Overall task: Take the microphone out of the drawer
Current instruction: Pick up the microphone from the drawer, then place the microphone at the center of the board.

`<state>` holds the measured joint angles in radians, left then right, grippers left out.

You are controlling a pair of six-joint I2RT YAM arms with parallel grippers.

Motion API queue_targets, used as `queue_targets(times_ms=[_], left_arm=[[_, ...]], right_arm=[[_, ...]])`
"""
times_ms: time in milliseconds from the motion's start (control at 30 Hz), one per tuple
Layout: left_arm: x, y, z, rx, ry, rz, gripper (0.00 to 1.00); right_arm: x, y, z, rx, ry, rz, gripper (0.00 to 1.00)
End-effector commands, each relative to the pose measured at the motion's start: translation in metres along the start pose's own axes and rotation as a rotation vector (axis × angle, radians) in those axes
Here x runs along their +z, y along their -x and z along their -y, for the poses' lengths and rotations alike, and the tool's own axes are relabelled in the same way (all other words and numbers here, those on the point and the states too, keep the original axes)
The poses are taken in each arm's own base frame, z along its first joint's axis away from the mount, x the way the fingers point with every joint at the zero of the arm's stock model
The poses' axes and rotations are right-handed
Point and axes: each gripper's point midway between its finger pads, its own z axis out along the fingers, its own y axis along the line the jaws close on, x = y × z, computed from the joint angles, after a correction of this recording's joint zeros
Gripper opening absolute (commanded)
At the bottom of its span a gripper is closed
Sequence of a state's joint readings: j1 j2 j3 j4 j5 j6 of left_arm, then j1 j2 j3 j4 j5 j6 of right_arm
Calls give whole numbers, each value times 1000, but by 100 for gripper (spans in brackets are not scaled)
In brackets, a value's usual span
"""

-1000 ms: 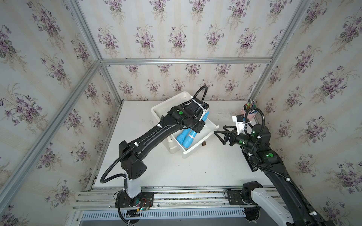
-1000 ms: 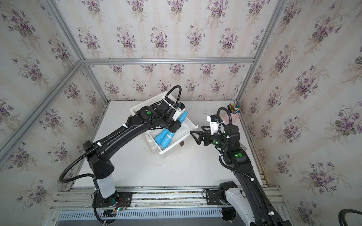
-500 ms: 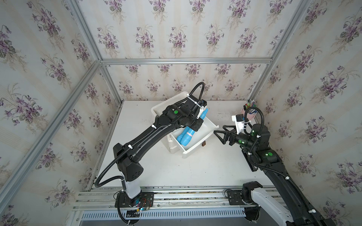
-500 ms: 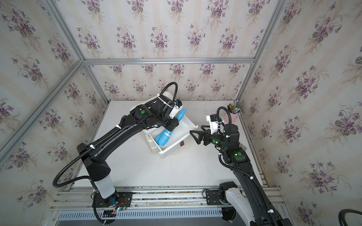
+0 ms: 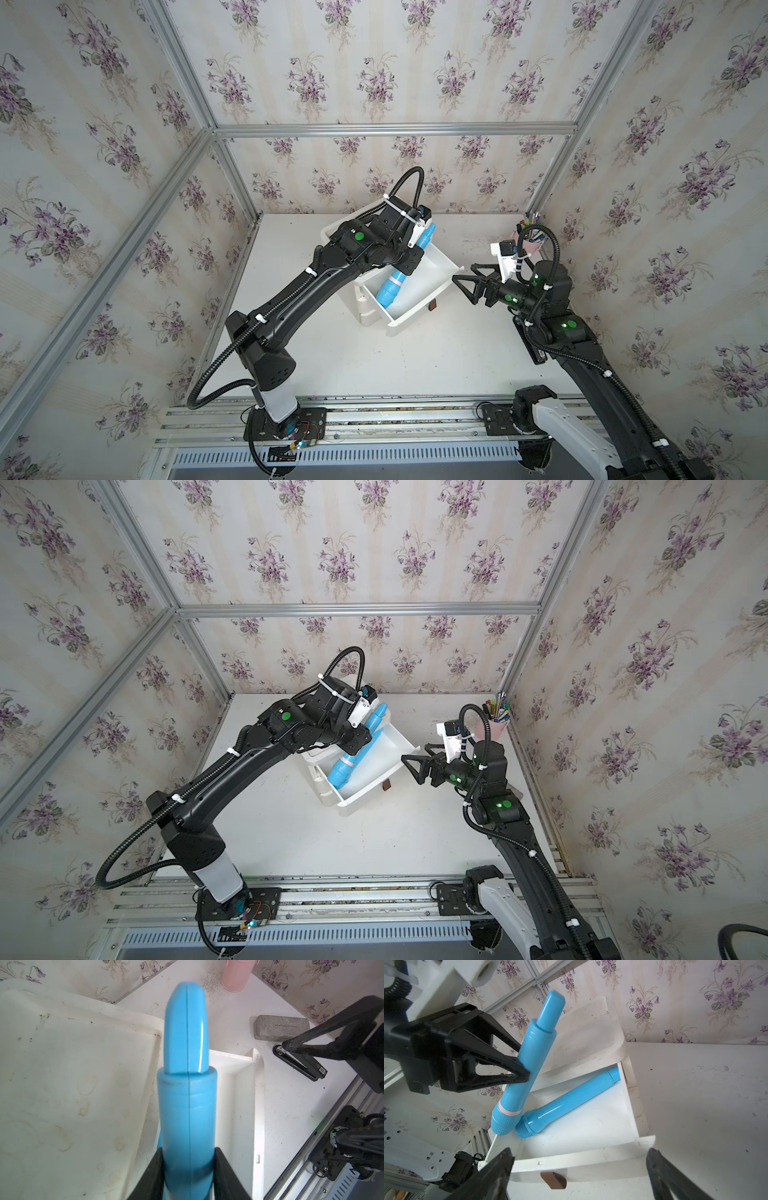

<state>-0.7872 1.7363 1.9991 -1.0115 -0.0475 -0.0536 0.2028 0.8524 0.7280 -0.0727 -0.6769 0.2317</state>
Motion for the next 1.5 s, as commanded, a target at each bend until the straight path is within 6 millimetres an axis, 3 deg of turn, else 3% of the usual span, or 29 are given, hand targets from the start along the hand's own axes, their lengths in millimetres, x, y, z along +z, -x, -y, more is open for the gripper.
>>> queue_targets(times_ms=[0, 467, 900, 1233, 1433, 1467], left_arm=[[-7, -2, -2, 1, 3, 4, 1], [-36, -23, -30, -43, 74, -5, 1], [-56, -23, -47, -96, 96, 36, 0], [-78, -39, -77, -186, 173, 56, 0], [-83, -59, -101, -258, 235, 19, 0], [-91, -62, -104, -274, 245, 31, 0]], right_arm=[[2, 6, -5, -24, 28, 18, 98], [5, 2, -5, -22, 37, 12, 98], [6, 1, -8, -23, 46, 15, 98], [9, 0, -10, -29, 60, 11, 98], [11, 0, -10, -31, 67, 15, 98], [11, -1, -11, -31, 71, 13, 98]])
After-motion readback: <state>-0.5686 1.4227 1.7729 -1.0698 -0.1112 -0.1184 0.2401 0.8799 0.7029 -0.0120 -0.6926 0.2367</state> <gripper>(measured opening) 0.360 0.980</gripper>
